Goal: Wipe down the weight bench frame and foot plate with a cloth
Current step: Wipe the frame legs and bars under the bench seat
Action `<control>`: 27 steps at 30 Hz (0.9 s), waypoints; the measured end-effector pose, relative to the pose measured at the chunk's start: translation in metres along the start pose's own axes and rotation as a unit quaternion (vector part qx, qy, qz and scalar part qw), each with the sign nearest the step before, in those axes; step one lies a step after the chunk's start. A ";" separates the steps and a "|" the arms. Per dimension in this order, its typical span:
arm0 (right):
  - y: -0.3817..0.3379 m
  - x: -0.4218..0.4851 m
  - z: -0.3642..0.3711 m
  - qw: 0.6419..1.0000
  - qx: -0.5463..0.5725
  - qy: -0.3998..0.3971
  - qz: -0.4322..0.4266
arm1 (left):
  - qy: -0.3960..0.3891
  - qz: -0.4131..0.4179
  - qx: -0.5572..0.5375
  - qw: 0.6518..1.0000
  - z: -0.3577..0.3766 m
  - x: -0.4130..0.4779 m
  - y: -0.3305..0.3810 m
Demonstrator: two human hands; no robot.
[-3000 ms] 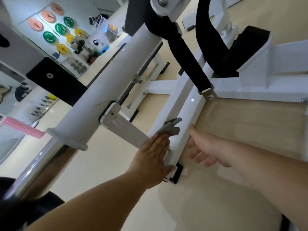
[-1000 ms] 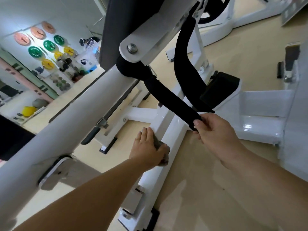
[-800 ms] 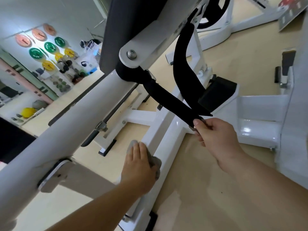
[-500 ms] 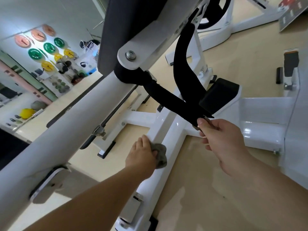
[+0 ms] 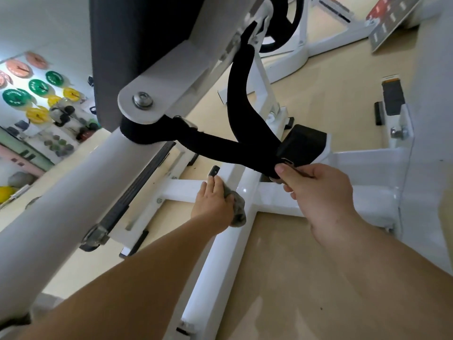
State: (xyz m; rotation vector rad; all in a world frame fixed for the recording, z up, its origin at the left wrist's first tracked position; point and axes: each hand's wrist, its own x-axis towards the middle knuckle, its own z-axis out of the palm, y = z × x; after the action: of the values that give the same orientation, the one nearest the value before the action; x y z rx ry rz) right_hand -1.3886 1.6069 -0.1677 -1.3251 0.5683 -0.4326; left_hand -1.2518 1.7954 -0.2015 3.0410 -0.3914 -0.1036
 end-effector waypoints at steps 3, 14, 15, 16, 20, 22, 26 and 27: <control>0.003 0.002 0.006 1.000 0.003 -0.003 0.010 | 0.019 0.008 0.020 1.000 0.008 -0.016 -0.005; 0.015 0.001 0.020 0.999 0.012 0.007 0.029 | -0.002 -0.004 0.011 1.000 -0.001 0.059 0.016; 0.016 -0.002 0.020 0.999 0.009 0.003 0.031 | -0.008 -0.009 0.014 1.000 -0.002 0.056 0.017; 0.018 -0.005 0.019 0.999 0.007 0.000 0.033 | -0.010 -0.010 0.021 1.000 -0.002 0.052 0.016; 0.019 -0.014 0.015 0.999 -0.011 -0.009 0.049 | 0.013 -0.012 0.036 0.999 -0.001 0.007 0.006; 0.017 -0.019 0.013 0.998 -0.007 -0.013 0.062 | 0.013 -0.015 0.048 0.999 -0.001 -0.022 0.000; 0.015 -0.034 0.014 0.996 -0.015 -0.033 0.088 | 0.051 -0.031 0.093 0.994 0.008 -0.077 -0.014; 0.017 -0.038 0.014 0.995 -0.017 -0.039 0.093 | 0.055 -0.030 0.104 0.993 0.010 -0.089 -0.015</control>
State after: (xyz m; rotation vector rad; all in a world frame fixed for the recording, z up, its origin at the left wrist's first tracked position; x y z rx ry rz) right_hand -1.4107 1.6441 -0.1767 -1.3027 0.6299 -0.2195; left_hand -1.3346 1.8324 -0.2072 3.2446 -0.3211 0.1075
